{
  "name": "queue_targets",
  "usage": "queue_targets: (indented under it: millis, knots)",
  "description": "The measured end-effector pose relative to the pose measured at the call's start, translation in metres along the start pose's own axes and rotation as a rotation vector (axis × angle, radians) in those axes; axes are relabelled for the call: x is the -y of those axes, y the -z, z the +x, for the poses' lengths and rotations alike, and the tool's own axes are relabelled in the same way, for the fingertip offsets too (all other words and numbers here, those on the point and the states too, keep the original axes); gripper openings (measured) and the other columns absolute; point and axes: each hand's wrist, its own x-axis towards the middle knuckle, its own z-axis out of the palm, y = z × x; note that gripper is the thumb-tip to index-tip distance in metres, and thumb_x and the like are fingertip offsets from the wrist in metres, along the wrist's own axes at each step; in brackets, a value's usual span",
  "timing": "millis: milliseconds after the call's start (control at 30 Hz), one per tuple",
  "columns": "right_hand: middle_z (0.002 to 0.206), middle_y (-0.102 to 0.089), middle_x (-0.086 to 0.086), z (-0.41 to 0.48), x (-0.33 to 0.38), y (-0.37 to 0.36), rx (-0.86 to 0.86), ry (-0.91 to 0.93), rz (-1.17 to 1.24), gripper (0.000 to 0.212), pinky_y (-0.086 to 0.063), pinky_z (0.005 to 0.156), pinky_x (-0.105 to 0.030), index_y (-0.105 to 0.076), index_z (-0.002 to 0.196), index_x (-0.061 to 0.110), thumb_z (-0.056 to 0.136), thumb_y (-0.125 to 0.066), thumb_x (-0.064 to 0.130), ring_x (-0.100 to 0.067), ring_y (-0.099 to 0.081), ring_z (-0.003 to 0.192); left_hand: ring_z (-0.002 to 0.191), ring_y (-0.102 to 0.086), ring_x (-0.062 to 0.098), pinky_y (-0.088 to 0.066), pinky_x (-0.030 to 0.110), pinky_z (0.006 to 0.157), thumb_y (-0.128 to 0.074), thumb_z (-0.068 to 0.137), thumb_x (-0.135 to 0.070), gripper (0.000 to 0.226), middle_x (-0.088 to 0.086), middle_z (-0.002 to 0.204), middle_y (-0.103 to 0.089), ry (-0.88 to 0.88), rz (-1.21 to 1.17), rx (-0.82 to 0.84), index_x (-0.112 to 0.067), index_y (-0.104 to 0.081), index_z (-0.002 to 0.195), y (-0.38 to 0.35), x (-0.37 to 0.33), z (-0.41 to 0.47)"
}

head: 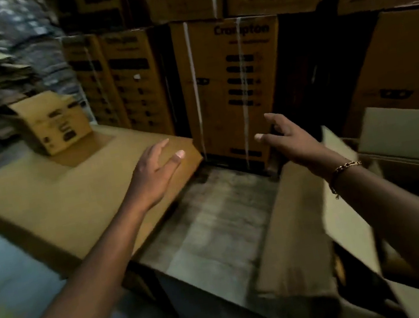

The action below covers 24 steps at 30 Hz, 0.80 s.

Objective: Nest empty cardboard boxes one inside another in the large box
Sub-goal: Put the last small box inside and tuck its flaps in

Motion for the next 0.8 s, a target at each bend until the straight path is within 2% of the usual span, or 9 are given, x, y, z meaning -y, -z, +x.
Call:
queue_targets:
  millis: [100,200,300,333,533,667,800]
  knots:
    - [0.156,-0.038,0.005,0.036,0.036,-0.066,0.044,0.033,0.077,0.067,-0.036,0.112,-0.040,-0.037,0.151,0.029,0.093,-0.065,0.045,-0.016,-0.038,0.140,0.137,-0.041,0.011,-0.036,0.028,0.101,-0.055,0.096,-0.052,0.056,-0.003,0.152,-0.044,0.104,-0.125,-0.057,-0.030,-0.047,0.146,0.059,0.053,0.005]
    - [0.132,-0.062,0.004,0.067,0.066,-0.132,0.072,0.023,0.158,0.057,-0.048,0.098,-0.035,-0.049,0.142,0.030,0.090,-0.069,0.042,-0.014,-0.059,0.119,0.136,-0.044,0.013,-0.037,0.029,0.102,-0.055,0.097,-0.049,0.052,-0.004,0.149,-0.049,0.191,-0.210,-0.135,-0.030,-0.049,0.144,0.113,0.102,0.007]
    - [0.114,-0.070,0.003,0.095,0.088,-0.189,0.092,0.050,0.193,0.052,-0.051,0.100,-0.041,-0.056,0.133,0.031,0.085,-0.072,0.044,-0.013,-0.064,0.109,0.133,-0.048,0.013,-0.038,0.028,0.099,-0.055,0.097,-0.048,0.049,-0.005,0.145,-0.052,0.261,-0.232,-0.210,-0.029,-0.051,0.142,0.155,0.143,0.009]
    - [0.111,-0.070,0.005,0.105,0.096,-0.208,0.108,0.065,0.191,0.050,-0.050,0.100,-0.039,-0.056,0.134,0.029,0.087,-0.071,0.041,-0.012,-0.064,0.108,0.132,-0.049,0.013,-0.038,0.028,0.099,-0.056,0.097,-0.048,0.048,-0.005,0.144,-0.054,0.279,-0.240,-0.239,-0.029,-0.052,0.141,0.168,0.158,0.010]
    - [0.109,-0.060,0.019,0.172,0.137,-0.308,0.249,0.124,0.210,0.047,-0.043,0.080,-0.016,-0.051,0.140,0.024,0.096,-0.065,0.031,0.004,-0.056,0.101,0.132,-0.048,0.012,-0.035,0.025,0.096,-0.054,0.098,-0.044,0.049,-0.004,0.144,-0.053,0.339,-0.262,-0.351,-0.024,-0.051,0.142,0.228,0.231,0.031]
    - [0.114,-0.061,0.014,0.227,0.161,-0.369,0.330,0.136,0.257,0.047,-0.041,0.077,-0.016,-0.051,0.140,0.024,0.096,-0.064,0.030,0.002,-0.056,0.104,0.133,-0.047,0.011,-0.035,0.024,0.100,-0.057,0.098,-0.041,0.048,-0.003,0.144,-0.054,0.395,-0.282,-0.408,-0.021,-0.052,0.142,0.269,0.275,0.048]
    - [0.128,-0.061,0.003,0.274,0.188,-0.429,0.403,0.123,0.301,0.045,-0.040,0.078,-0.019,-0.052,0.139,0.025,0.096,-0.064,0.030,-0.009,-0.057,0.113,0.128,-0.052,0.009,-0.039,0.031,0.106,-0.059,0.080,-0.064,0.066,-0.008,0.138,-0.059,0.451,-0.249,-0.492,-0.029,-0.058,0.135,0.315,0.315,0.062]
